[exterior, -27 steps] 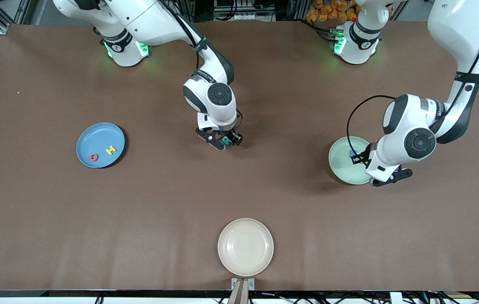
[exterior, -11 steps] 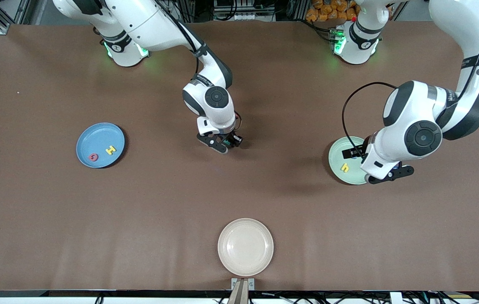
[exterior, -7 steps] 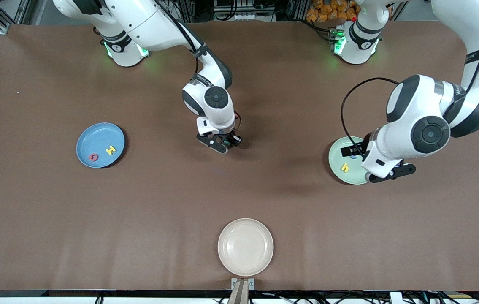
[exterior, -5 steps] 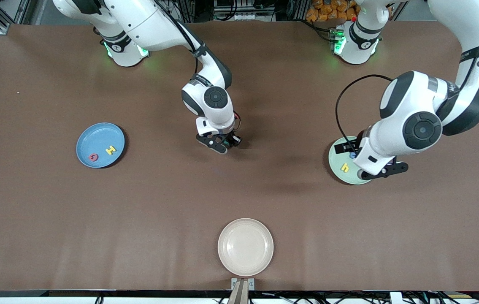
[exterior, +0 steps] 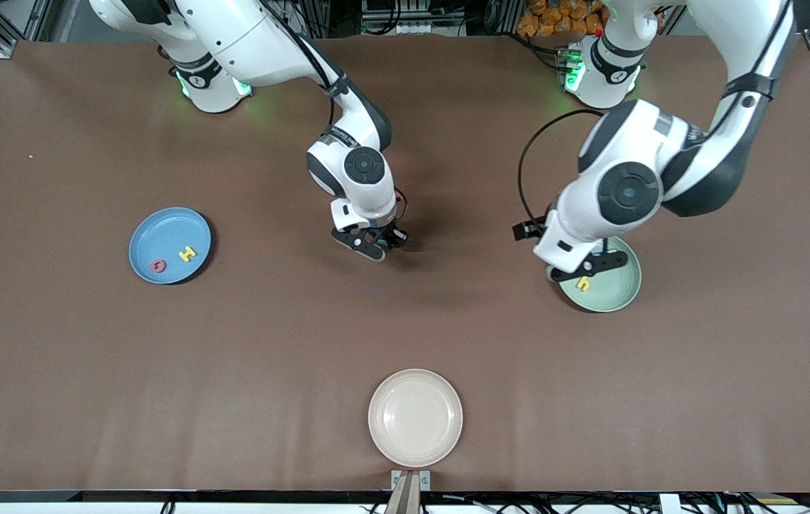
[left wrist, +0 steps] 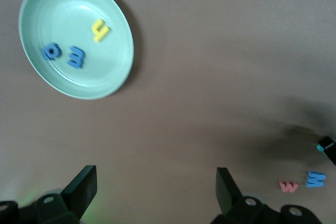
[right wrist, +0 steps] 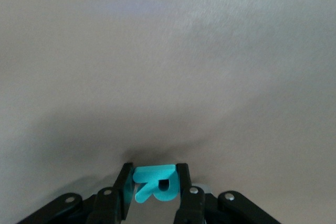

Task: Sort uppercase to blue plate, lowercase to green plate
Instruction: 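Grasp the teal 'R' with the right gripper while the left gripper withdraws, then carry the 'R' over the blue plate with the right gripper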

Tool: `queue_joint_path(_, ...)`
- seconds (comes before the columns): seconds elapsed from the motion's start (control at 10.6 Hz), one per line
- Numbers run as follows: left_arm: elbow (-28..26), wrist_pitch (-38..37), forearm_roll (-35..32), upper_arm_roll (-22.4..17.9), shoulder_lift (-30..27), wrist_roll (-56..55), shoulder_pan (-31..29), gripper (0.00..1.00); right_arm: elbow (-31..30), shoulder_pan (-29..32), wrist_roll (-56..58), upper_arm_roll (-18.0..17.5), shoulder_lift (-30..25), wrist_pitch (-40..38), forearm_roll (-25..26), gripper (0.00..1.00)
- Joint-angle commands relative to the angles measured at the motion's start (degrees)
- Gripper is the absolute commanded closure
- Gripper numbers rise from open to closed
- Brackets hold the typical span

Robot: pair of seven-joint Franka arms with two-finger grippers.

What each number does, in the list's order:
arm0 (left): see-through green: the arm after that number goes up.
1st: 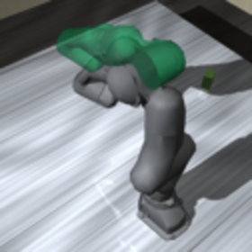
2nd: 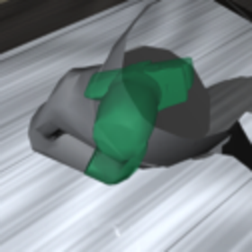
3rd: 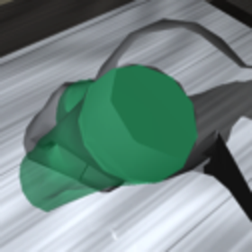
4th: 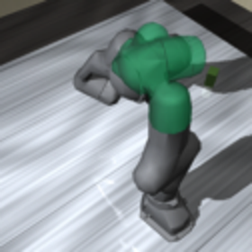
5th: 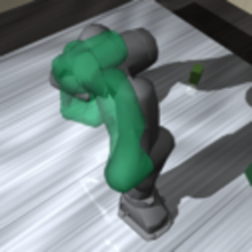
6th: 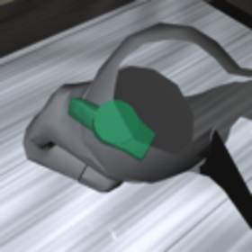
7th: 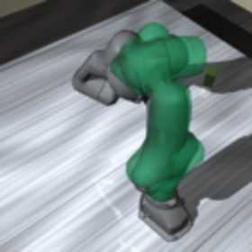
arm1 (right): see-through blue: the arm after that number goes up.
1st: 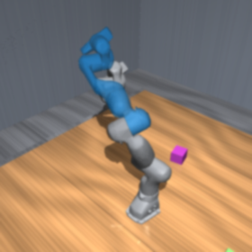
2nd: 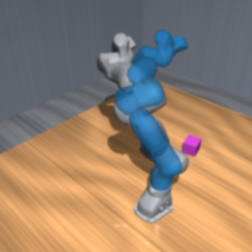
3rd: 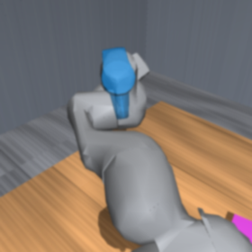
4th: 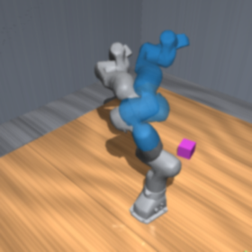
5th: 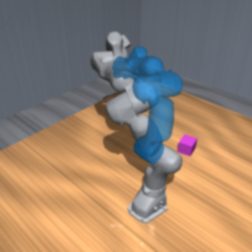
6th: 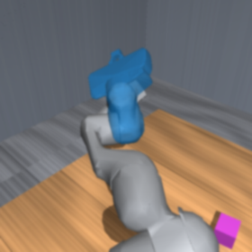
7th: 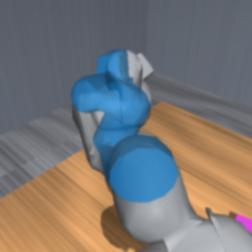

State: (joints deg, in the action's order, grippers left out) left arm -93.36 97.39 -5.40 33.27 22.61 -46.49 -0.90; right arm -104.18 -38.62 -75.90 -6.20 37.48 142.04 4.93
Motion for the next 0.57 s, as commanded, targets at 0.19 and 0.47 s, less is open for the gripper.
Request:
queue_joint_path(0.19,-4.9,8.1,0.0,3.7,1.3,-7.6,1.8,0.00,1.4,5.5,9.6,-0.3,-3.1,-7.1,0.2,0.70)
queue_joint_path(0.47,-11.0,20.1,-0.6,5.1,3.1,-12.5,5.3,0.00,1.2,10.4,29.6,1.4,-7.3,-15.7,-6.8,0.70)
